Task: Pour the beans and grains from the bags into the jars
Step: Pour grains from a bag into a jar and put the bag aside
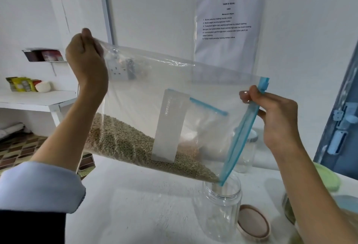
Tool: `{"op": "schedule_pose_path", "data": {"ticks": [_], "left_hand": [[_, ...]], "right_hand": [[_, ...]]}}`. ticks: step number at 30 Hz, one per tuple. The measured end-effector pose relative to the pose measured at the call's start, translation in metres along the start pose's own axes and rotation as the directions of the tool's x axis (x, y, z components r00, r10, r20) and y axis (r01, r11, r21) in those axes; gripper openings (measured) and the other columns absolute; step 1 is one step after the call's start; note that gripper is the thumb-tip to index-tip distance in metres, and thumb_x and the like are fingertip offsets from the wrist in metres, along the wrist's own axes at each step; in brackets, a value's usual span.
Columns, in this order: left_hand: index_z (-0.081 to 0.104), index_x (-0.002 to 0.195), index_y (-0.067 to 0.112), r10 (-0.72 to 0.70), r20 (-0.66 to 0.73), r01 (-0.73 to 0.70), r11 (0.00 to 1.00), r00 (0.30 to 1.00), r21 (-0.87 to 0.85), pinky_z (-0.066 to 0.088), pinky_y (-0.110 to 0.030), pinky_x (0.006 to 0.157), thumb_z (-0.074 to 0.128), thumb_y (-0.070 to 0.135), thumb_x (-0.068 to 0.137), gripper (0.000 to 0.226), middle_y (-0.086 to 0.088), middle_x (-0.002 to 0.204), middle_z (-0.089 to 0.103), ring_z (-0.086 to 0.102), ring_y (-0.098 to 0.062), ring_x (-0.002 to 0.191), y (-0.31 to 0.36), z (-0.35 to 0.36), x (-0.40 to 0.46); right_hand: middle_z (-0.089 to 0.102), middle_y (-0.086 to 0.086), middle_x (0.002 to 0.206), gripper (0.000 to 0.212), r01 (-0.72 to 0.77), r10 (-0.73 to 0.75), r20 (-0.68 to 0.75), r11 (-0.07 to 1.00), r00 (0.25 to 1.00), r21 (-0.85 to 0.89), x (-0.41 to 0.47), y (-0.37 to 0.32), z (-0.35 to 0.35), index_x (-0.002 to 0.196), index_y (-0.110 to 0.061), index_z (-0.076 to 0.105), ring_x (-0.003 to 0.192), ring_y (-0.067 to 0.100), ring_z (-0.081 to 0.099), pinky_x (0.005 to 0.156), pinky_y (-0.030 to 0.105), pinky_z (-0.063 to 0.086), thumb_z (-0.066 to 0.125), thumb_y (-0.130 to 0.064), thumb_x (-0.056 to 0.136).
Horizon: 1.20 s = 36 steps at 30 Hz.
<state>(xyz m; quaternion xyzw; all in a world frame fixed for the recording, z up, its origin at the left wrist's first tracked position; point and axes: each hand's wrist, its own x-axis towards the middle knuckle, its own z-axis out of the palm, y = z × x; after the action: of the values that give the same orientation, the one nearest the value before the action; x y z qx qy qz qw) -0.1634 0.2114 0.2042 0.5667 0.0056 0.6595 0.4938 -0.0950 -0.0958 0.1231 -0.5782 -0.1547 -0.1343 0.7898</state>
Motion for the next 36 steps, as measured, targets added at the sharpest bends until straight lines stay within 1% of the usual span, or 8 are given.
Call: {"op": "schedule_pose_path", "data": {"ticks": [3,6,11,15,23,27,32,36], "left_hand": [[0.036,0.05,0.027,0.012,-0.005,-0.012,1.0,1.0,-0.01,0.023,-0.024,0.049,0.033,0.018,0.1,0.05,0.015,0.038,0.036,0.029,-0.004,0.045,0.004,0.003,0.001],[0.033,0.055,0.022,0.037,-0.011,-0.037,0.999,0.999,0.013,0.025,-0.023,0.049,0.033,0.016,0.101,0.046,0.015,0.038,0.037,0.03,-0.002,0.045,0.005,0.004,0.0],[0.032,0.057,0.021,0.048,-0.026,-0.048,0.999,0.998,0.003,0.024,-0.018,0.048,0.032,0.013,0.101,0.045,0.016,0.037,0.037,0.031,-0.001,0.043,0.005,0.006,-0.002],[0.033,0.056,0.021,0.079,-0.032,-0.078,0.996,0.996,0.037,0.024,-0.018,0.047,0.031,0.014,0.101,0.045,0.016,0.037,0.038,0.031,-0.002,0.043,0.004,0.005,-0.004],[0.037,0.056,0.021,0.074,-0.072,-0.074,0.997,0.995,0.012,0.024,-0.023,0.045,0.034,0.017,0.098,0.043,0.015,0.039,0.038,0.03,-0.008,0.044,-0.001,0.002,0.0],[0.038,0.056,0.019,0.094,-0.066,-0.094,0.996,0.993,0.012,0.026,-0.02,0.044,0.033,0.017,0.099,0.043,0.015,0.039,0.038,0.032,-0.009,0.044,-0.003,0.001,0.0],[0.033,0.055,0.021,0.069,-0.083,-0.069,0.998,0.994,0.008,0.025,-0.022,0.045,0.035,0.017,0.1,0.045,0.016,0.038,0.037,0.03,-0.004,0.043,-0.004,0.001,0.0],[0.035,0.055,0.021,0.082,-0.082,-0.08,0.996,0.993,0.032,0.025,-0.022,0.044,0.035,0.019,0.1,0.045,0.015,0.038,0.037,0.031,-0.009,0.043,-0.007,0.0,0.0]], "right_hand": [[0.073,-0.007,0.073,0.014,0.079,-0.078,0.023,0.993,0.997,-0.083,0.004,0.001,-0.004,0.079,-0.015,0.073,0.08,0.006,0.067,0.087,0.025,0.051,0.066,-0.025,0.087],[0.075,-0.003,0.079,0.017,0.115,-0.104,0.072,0.982,0.992,-0.153,0.009,0.004,-0.009,0.078,-0.015,0.075,0.089,0.014,0.067,0.095,0.032,0.049,0.066,-0.028,0.086],[0.074,-0.002,0.074,0.02,0.034,-0.026,0.091,0.996,0.996,-0.088,0.009,0.004,-0.008,0.07,-0.012,0.072,0.089,0.019,0.067,0.085,0.029,0.051,0.066,-0.024,0.085],[0.073,-0.005,0.068,0.021,0.006,-0.003,0.069,0.998,0.998,-0.055,0.009,0.004,-0.004,0.069,-0.011,0.07,0.08,0.014,0.067,0.082,0.026,0.051,0.066,-0.022,0.086],[0.071,-0.008,0.064,0.022,0.043,-0.043,0.009,0.998,0.999,-0.051,0.007,0.008,0.006,0.069,-0.013,0.069,0.073,0.008,0.066,0.095,0.032,0.049,0.065,-0.023,0.088],[0.07,-0.01,0.063,0.022,0.083,-0.083,-0.015,0.996,0.996,-0.042,0.008,0.011,0.009,0.069,-0.014,0.069,0.072,0.006,0.065,0.08,0.021,0.048,0.065,-0.024,0.089],[0.07,-0.01,0.064,0.024,0.091,-0.091,-0.018,0.995,0.996,-0.036,0.011,0.012,0.011,0.067,-0.015,0.068,0.074,0.008,0.065,0.069,0.011,0.047,0.065,-0.024,0.089],[0.07,-0.009,0.063,0.024,0.094,-0.094,-0.034,0.996,0.995,-0.01,0.009,0.016,0.013,0.066,-0.015,0.068,0.073,0.009,0.065,0.07,0.012,0.047,0.065,-0.024,0.089]]}}
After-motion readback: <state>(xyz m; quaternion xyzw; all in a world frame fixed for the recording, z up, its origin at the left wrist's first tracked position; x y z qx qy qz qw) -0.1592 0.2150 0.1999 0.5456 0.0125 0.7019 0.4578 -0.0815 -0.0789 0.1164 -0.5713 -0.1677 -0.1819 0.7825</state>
